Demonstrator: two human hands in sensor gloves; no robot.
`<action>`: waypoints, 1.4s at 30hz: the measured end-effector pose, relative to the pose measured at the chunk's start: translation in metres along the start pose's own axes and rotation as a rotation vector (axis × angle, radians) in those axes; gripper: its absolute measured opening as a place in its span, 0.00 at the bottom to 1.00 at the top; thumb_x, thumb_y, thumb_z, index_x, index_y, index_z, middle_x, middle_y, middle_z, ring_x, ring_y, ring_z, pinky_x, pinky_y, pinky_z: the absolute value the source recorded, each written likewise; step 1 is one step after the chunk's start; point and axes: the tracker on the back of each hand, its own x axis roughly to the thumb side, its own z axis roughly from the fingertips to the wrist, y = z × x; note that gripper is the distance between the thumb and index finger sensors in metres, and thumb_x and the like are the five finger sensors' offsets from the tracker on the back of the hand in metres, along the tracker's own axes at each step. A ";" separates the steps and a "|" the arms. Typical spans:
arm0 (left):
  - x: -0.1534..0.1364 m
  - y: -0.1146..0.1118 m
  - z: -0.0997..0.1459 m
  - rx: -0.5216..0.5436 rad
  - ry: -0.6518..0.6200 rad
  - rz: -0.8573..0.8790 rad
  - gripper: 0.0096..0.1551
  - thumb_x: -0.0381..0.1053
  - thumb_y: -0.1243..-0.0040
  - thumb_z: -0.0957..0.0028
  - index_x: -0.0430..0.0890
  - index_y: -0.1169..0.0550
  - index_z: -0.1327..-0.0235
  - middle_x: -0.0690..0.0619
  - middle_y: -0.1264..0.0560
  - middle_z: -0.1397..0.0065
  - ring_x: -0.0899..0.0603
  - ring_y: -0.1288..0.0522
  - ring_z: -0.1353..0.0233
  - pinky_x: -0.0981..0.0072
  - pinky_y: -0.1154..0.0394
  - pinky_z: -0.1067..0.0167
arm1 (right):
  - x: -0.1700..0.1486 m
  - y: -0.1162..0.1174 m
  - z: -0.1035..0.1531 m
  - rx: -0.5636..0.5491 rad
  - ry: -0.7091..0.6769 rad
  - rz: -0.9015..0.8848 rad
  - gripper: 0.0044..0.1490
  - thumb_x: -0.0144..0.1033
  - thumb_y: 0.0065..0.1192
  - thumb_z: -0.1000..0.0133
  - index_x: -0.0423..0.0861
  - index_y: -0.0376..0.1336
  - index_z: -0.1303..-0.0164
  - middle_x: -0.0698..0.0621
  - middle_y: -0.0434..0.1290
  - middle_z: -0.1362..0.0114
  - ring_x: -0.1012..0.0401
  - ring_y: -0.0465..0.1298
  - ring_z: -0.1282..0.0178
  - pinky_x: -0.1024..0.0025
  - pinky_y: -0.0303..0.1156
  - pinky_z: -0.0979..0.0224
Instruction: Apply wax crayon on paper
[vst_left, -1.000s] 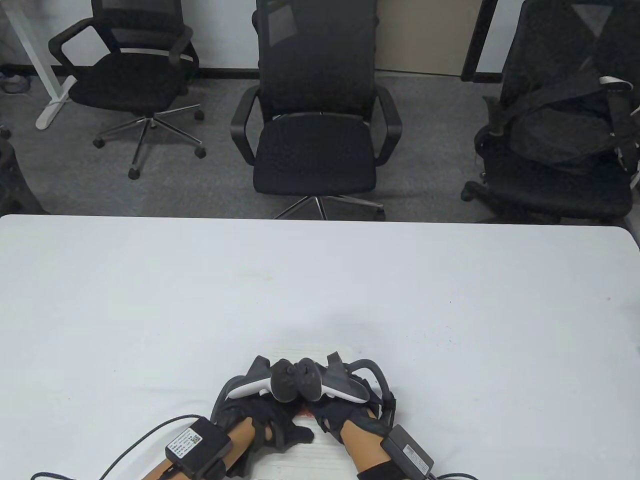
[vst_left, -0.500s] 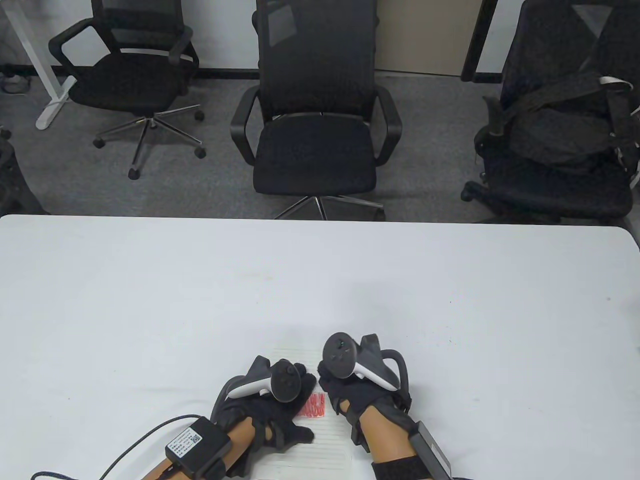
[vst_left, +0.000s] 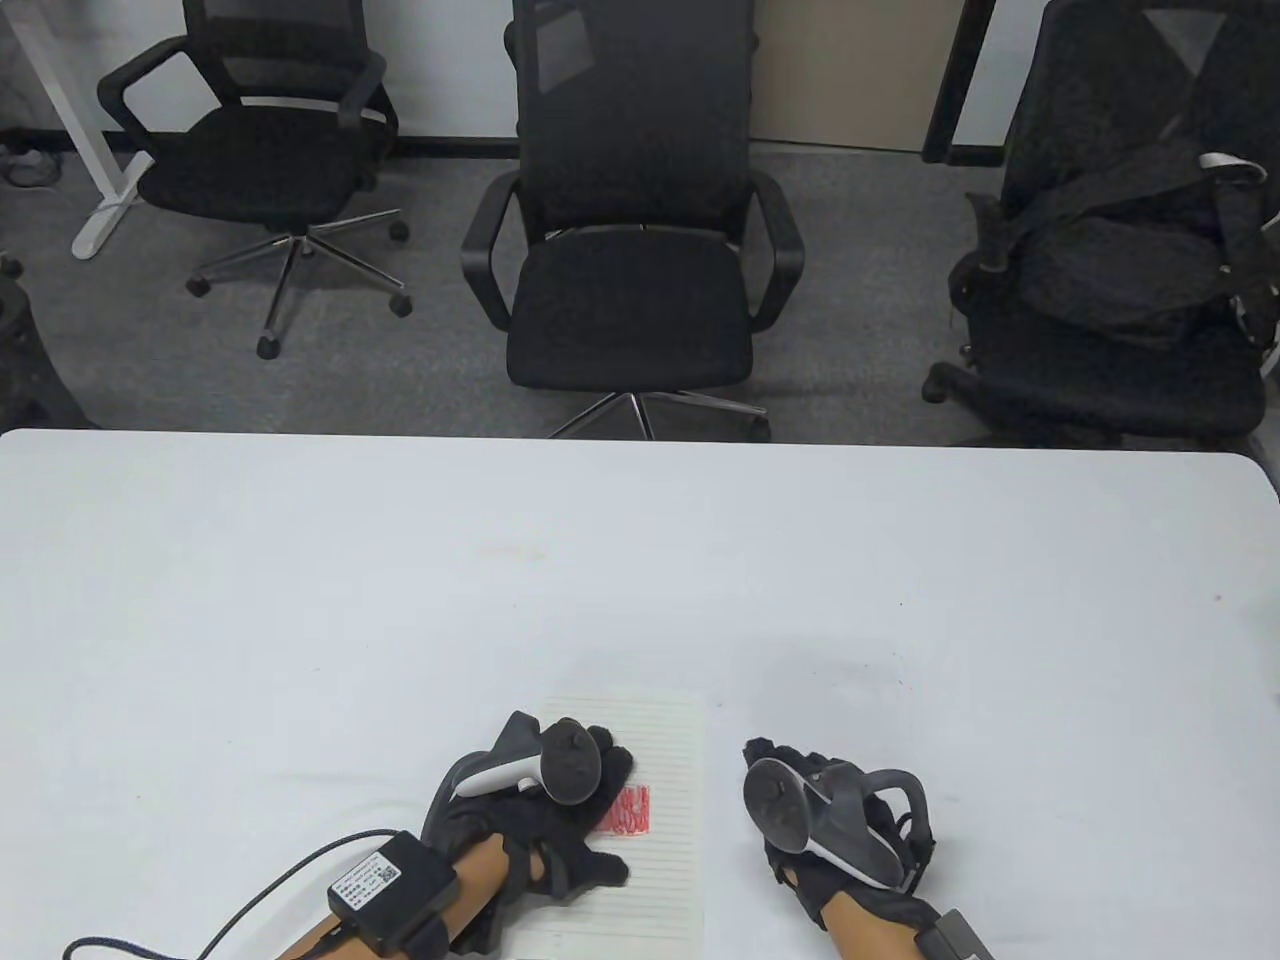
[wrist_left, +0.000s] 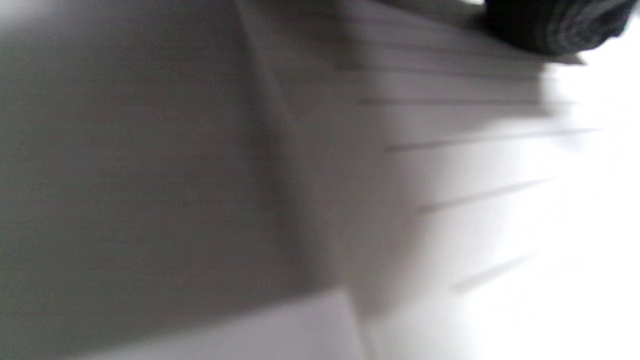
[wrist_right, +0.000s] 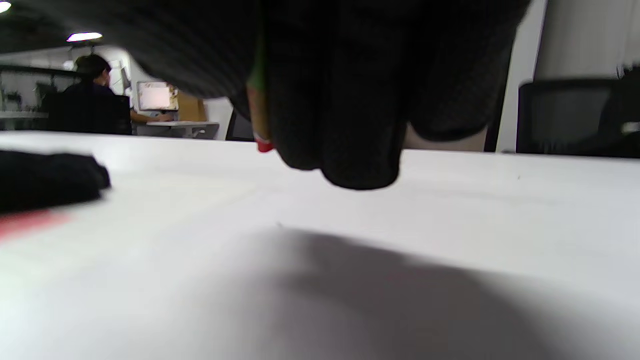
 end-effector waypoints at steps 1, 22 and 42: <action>0.000 0.000 0.000 0.000 0.000 0.000 0.64 0.83 0.46 0.58 0.70 0.70 0.28 0.68 0.79 0.25 0.50 0.82 0.21 0.38 0.77 0.30 | 0.001 0.004 0.002 -0.003 -0.007 0.043 0.30 0.43 0.63 0.50 0.49 0.67 0.37 0.48 0.78 0.37 0.54 0.84 0.40 0.52 0.79 0.34; 0.002 0.030 0.040 0.220 -0.140 0.126 0.65 0.81 0.44 0.58 0.67 0.70 0.28 0.65 0.78 0.22 0.47 0.79 0.19 0.37 0.75 0.29 | -0.041 0.001 0.021 0.186 0.160 -0.266 0.50 0.64 0.54 0.51 0.54 0.43 0.23 0.47 0.50 0.18 0.47 0.53 0.17 0.36 0.55 0.22; -0.082 0.023 0.154 0.659 0.201 0.145 0.58 0.85 0.51 0.57 0.77 0.67 0.25 0.68 0.78 0.20 0.46 0.80 0.18 0.32 0.75 0.32 | -0.061 -0.003 0.026 0.184 0.305 -0.261 0.56 0.81 0.43 0.55 0.72 0.30 0.22 0.54 0.27 0.16 0.47 0.28 0.16 0.27 0.28 0.30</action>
